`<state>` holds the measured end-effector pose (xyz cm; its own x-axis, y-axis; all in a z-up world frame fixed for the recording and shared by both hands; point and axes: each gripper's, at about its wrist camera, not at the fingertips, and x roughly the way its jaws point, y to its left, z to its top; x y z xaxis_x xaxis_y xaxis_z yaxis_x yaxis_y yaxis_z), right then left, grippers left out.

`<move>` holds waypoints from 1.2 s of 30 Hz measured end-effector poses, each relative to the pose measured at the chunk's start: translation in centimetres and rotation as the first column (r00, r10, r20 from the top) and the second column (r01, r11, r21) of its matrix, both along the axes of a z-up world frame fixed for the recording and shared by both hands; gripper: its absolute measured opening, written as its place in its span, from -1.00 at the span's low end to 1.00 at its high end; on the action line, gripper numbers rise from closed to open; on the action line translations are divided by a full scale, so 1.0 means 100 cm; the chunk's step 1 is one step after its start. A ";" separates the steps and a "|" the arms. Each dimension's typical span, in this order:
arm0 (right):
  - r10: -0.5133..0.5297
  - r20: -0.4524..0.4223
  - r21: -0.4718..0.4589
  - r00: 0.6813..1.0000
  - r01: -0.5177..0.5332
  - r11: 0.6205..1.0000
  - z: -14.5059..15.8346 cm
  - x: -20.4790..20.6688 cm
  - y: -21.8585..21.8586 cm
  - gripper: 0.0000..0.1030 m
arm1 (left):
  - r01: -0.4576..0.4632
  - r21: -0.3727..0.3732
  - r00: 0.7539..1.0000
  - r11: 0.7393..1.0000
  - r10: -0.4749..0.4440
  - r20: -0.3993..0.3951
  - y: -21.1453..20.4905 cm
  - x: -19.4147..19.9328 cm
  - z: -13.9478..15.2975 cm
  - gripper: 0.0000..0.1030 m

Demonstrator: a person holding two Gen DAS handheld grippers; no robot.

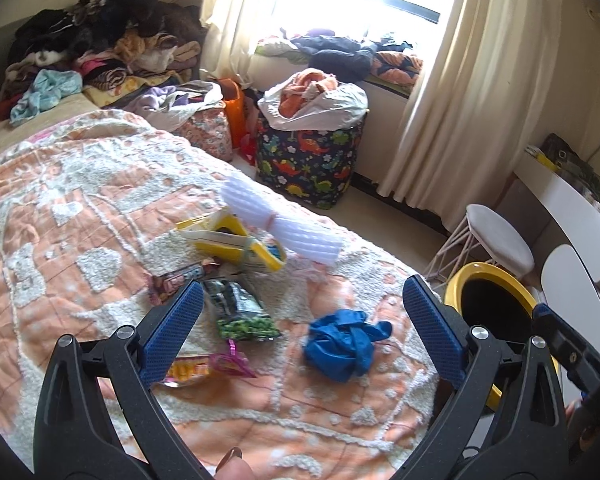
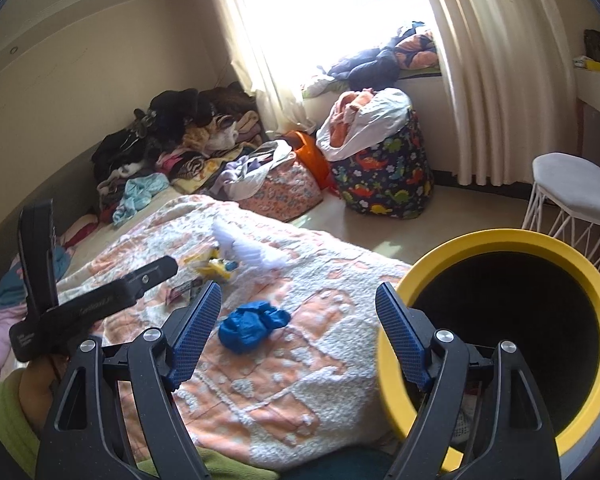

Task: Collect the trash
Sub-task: 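Grasp the green-and-black snack bag with the left gripper while the right gripper grasps the blue glove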

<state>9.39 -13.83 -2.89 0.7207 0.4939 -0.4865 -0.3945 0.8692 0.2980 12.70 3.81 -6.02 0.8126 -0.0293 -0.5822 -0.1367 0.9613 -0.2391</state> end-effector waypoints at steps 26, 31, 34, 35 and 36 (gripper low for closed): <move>0.156 -0.194 -0.095 0.969 -0.177 0.980 -0.053 0.038 0.092 0.49 | -0.075 -0.383 0.982 0.921 0.002 -0.188 0.076 0.022 -0.063 -0.04; 0.164 -0.239 -0.107 0.957 -0.194 0.975 -0.066 0.050 0.103 0.46 | -0.087 -0.410 0.975 0.908 -0.006 -0.221 0.075 0.031 -0.072 -0.05; 0.166 -0.267 -0.123 0.949 -0.205 0.971 -0.076 0.057 0.110 0.39 | -0.090 -0.415 0.971 0.905 -0.012 -0.237 0.075 0.036 -0.076 -0.06; 0.164 -0.278 -0.127 0.946 -0.205 0.970 -0.079 0.060 0.113 0.35 | -0.089 -0.415 0.971 0.905 -0.014 -0.239 0.075 0.038 -0.076 -0.06; 0.162 -0.285 -0.128 0.945 -0.205 0.970 -0.082 0.062 0.114 0.26 | -0.089 -0.417 0.970 0.904 -0.016 -0.241 0.075 0.039 -0.077 -0.06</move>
<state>15.58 -2.43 -11.10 0.4552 0.5086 -0.7308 -0.4749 0.8330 0.2839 16.58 11.32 -13.72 0.6603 -0.2874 -0.6938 -0.2722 0.7695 -0.5777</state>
